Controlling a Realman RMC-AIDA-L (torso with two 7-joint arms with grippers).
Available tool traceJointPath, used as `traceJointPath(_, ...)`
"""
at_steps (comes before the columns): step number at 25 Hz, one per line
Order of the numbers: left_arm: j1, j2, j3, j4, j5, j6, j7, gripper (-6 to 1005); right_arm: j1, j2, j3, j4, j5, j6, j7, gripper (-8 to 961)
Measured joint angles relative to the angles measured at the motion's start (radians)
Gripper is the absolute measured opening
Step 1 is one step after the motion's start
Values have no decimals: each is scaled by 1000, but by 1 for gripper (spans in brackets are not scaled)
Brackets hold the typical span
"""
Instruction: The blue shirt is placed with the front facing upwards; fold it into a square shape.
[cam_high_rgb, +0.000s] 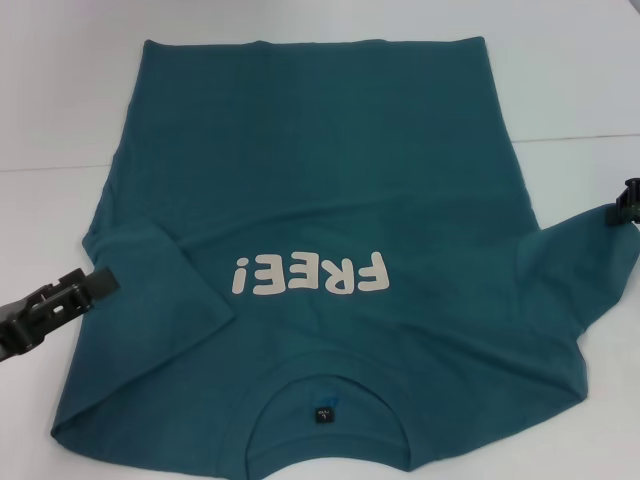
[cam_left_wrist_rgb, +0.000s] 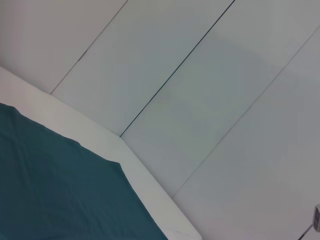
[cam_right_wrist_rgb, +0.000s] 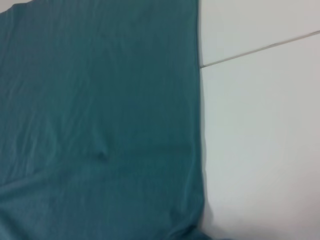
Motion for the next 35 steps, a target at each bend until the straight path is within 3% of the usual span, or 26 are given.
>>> traceJointPath(7, 0, 1, 0, -1, 0, 0, -1, 934, -6, -1, 30, 0, 0, -10, -1, 110)
traceJointPath(12, 0, 1, 0, -1, 0, 0, -2, 934, 6, 1, 34, -8, 9, -93, -14, 118)
traceJointPath(23, -2, 0, 0, -6, 0, -3, -2, 934, 105, 51, 3, -24, 12, -183, -40, 136)
traceJointPath(35, -5, -1, 0, -10, -5, -9, 3, 934, 152, 99, -97, -10, 4, -163, -29, 156)
